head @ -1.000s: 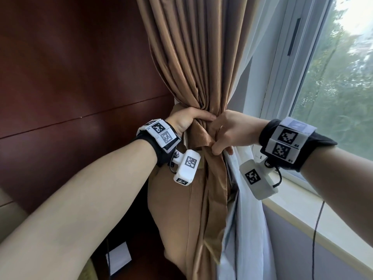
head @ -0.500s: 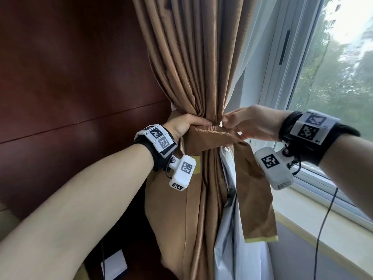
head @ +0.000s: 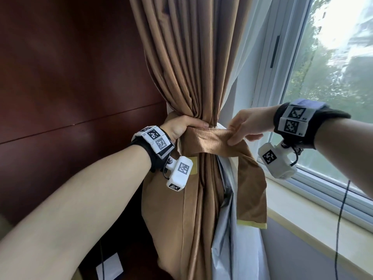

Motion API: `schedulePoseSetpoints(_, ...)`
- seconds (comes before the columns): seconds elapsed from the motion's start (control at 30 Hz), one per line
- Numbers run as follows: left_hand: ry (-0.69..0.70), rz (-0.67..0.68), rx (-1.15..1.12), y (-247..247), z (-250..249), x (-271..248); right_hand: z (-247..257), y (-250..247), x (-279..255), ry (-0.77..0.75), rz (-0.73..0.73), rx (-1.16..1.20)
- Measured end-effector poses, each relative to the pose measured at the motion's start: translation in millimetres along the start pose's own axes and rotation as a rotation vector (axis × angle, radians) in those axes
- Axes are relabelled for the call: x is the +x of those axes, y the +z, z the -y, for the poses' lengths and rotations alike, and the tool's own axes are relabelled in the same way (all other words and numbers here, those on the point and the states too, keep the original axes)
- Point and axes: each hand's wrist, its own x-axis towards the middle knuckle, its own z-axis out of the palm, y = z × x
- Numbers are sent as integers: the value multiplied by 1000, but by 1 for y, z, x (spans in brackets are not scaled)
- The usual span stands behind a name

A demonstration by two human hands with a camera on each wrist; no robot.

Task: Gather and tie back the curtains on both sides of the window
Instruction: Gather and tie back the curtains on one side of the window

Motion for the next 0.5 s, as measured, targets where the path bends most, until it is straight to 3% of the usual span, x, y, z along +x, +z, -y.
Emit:
schedulePoseSetpoints(0.17,12,-64,6,2,-1,-2,5,0,0,51,-58,-63)
schedulePoseSetpoints(0.37,1,-100,11,3,0,-2,12,-2,-3,198,-177,-433)
schedulePoseSetpoints(0.5,-10,-83,-22,0,2,0,10,-12,1,224,-301,-374)
